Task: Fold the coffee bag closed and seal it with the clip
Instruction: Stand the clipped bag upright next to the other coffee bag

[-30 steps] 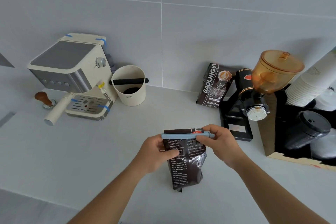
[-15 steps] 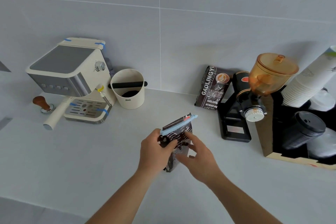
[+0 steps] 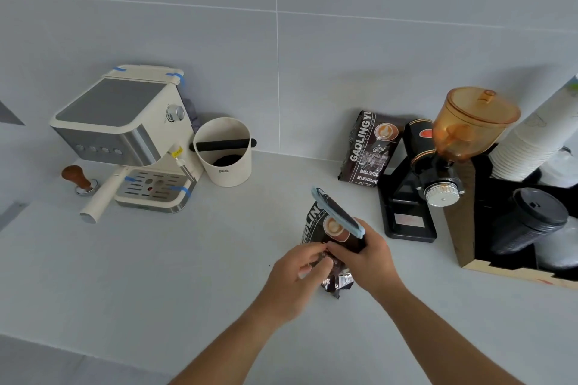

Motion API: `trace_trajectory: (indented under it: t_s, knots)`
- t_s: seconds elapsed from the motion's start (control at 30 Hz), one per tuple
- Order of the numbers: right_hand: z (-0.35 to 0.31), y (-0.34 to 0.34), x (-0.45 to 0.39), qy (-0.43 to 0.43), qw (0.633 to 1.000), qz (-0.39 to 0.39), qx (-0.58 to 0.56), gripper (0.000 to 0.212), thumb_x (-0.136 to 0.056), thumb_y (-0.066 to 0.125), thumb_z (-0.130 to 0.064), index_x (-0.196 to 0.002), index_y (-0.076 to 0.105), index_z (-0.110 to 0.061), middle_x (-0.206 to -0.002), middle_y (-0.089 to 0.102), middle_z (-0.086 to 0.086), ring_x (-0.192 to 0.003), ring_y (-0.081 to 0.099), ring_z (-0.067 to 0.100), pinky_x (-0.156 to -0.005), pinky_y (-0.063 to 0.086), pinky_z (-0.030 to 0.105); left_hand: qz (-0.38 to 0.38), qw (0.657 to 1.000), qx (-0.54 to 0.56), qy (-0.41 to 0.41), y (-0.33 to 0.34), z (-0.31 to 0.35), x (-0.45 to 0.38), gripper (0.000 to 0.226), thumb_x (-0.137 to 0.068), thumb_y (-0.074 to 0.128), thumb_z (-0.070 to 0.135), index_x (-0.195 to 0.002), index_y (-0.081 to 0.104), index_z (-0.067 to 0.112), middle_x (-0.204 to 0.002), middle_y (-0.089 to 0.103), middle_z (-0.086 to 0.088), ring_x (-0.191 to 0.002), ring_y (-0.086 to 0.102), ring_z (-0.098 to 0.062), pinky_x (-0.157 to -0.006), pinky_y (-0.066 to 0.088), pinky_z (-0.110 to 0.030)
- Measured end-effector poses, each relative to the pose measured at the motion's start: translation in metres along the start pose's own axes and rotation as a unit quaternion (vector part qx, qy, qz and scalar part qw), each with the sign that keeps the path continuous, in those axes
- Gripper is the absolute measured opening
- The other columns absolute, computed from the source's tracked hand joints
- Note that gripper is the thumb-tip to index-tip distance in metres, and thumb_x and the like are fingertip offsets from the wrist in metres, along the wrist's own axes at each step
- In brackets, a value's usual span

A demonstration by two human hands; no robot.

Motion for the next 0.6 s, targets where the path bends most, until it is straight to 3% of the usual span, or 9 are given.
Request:
trace_trajectory:
  t_s: [0.1,0.17,0.23,0.3,0.43,0.6]
  knots:
    - [0.004,-0.003,-0.007,0.034,0.999,-0.02,-0.036,0.035,-0.074,0.079,-0.004,-0.095,0.068,-0.029,-0.089,0.077,-0.007,-0.087,0.073,0.012,-0.073,0.059,0.026,0.037,0.997,-0.051,-0.049,-0.02,-0.015,-0.012,0.042,-0.088,0.066,0.035,-0.128,0.056,0.032,-0.129,0.061,0.008,-0.117,0.058,-0.006,-0.091,0.045,-0.014]
    - [0.01,-0.001,-0.007,0.063,0.995,-0.039,-0.061,0.036,-0.074,0.079,-0.002,-0.095,0.068,-0.03,-0.089,0.078,-0.007,-0.088,0.073,0.013,-0.07,0.059,0.025,0.044,0.994,-0.05,-0.081,-0.034,-0.021,-0.02,0.054,-0.085,0.07,0.033,-0.135,0.05,0.026,-0.134,0.057,0.006,-0.118,0.056,-0.008,-0.096,0.044,-0.023]
    - [0.015,0.001,-0.007,0.089,0.99,-0.055,-0.095,0.039,-0.072,0.08,-0.003,-0.103,0.068,-0.024,-0.096,0.078,-0.001,-0.094,0.073,0.02,-0.077,0.06,0.037,0.025,0.992,-0.024,-0.125,-0.044,-0.03,-0.028,0.064,-0.082,0.073,0.033,-0.139,0.044,0.028,-0.136,0.053,0.008,-0.123,0.052,-0.01,-0.103,0.042,-0.031]
    - [0.013,0.004,-0.009,0.1,0.982,-0.086,-0.133,0.045,-0.068,0.081,-0.006,-0.11,0.067,-0.015,-0.102,0.076,0.007,-0.099,0.071,0.028,-0.083,0.058,0.045,-0.035,0.987,0.003,-0.158,-0.048,-0.036,-0.034,0.068,-0.077,0.077,0.035,-0.138,0.046,0.032,-0.135,0.054,0.011,-0.126,0.052,-0.011,-0.109,0.04,-0.037]
    - [-0.002,0.013,-0.021,0.105,0.963,-0.152,-0.194,0.036,-0.073,0.074,0.01,-0.104,0.069,-0.008,-0.102,0.076,0.014,-0.096,0.071,0.029,-0.078,0.058,0.039,-0.12,0.975,0.078,-0.173,-0.051,-0.038,-0.041,0.06,-0.076,0.077,0.019,-0.13,0.053,0.028,-0.124,0.068,0.0,-0.116,0.063,-0.018,-0.105,0.047,-0.042]
    - [-0.029,0.02,-0.045,0.086,0.954,-0.182,-0.221,0.046,-0.066,0.078,0.007,-0.109,0.065,-0.005,-0.106,0.074,0.017,-0.1,0.07,0.032,-0.085,0.056,0.044,-0.082,0.976,0.138,-0.148,-0.061,-0.032,-0.057,0.054,-0.071,0.079,0.014,-0.122,0.059,0.017,-0.119,0.07,-0.009,-0.112,0.065,-0.029,-0.098,0.052,-0.047]
Point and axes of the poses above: each hand's wrist, its own x-axis away from the middle knuckle, its own y-axis out of the palm, z = x × y, the point moved 6 cm from there along -x, towards the middle knuckle
